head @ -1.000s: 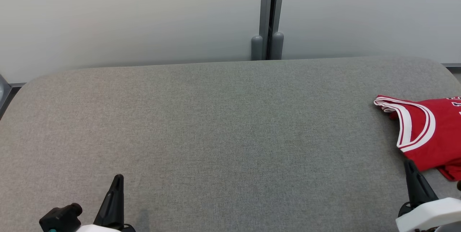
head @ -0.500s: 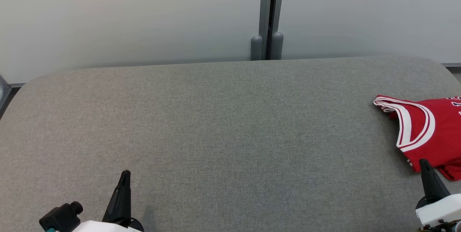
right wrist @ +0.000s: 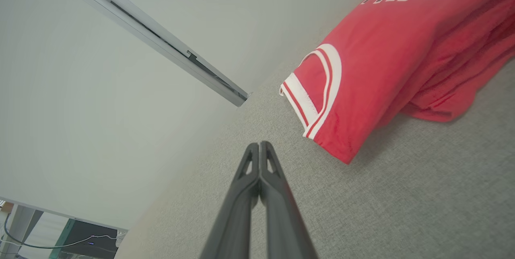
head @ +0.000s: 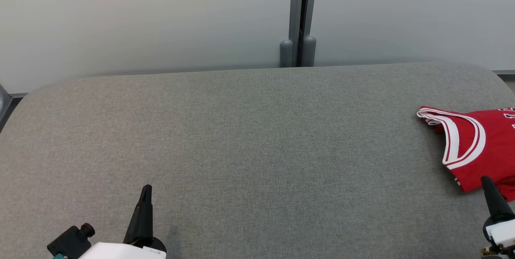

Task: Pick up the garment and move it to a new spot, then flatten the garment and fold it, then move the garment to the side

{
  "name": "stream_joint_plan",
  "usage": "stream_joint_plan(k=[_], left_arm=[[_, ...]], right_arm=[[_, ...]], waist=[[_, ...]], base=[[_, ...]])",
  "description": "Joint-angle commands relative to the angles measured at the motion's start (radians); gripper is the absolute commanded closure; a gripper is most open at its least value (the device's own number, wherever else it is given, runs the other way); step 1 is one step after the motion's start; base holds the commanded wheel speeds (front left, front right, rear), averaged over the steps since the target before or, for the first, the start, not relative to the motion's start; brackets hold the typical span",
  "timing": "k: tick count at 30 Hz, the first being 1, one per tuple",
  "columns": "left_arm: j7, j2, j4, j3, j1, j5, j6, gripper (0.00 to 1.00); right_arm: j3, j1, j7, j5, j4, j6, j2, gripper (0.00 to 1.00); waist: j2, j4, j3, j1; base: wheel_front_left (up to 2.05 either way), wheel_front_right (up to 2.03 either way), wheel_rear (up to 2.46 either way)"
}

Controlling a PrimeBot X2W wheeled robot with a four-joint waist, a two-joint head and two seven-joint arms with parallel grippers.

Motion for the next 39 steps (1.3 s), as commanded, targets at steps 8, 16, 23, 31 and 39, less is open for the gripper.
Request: stream_joint_plan(k=[8, 16, 23, 31, 39], left_arm=[[-0.009, -0.014, -0.007, -0.003, -0.040, -0.094, -0.024, 1.00], [-0.012, -0.030, -0.004, -0.008, -0.052, -0.165, -0.039, 1.00], [-0.015, -0.042, -0.002, -0.011, -0.057, -0.214, -0.050, 1.00], [-0.018, -0.055, 0.001, -0.016, -0.066, -0.276, -0.064, 1.00], [-0.021, -0.069, 0.004, -0.021, -0.075, -0.334, -0.075, 1.00]], right_arm=[[-0.050, -0.042, 0.056, 0.115, 0.014, 0.000, -0.018, 1.00], [-0.086, -0.055, 0.098, 0.201, 0.033, 0.000, -0.022, 1.00], [-0.110, -0.067, 0.128, 0.260, 0.044, 0.000, -0.024, 1.00], [-0.141, -0.079, 0.165, 0.334, 0.061, 0.001, -0.027, 1.00], [-0.170, -0.090, 0.201, 0.404, 0.074, 0.001, -0.030, 1.00]], waist=[[-0.0001, -0.001, 0.000, 0.0000], [-0.0001, -0.001, 0.000, 0.0000], [-0.0001, -0.002, 0.000, 0.0000], [-0.0001, -0.003, 0.000, 0.0000], [-0.0001, -0.003, 0.000, 0.0000]], base=[[0.00, 0.00, 0.00], [0.00, 0.00, 0.00], [0.00, 0.00, 0.00], [0.00, 0.00, 0.00], [0.00, 0.00, 0.00]])
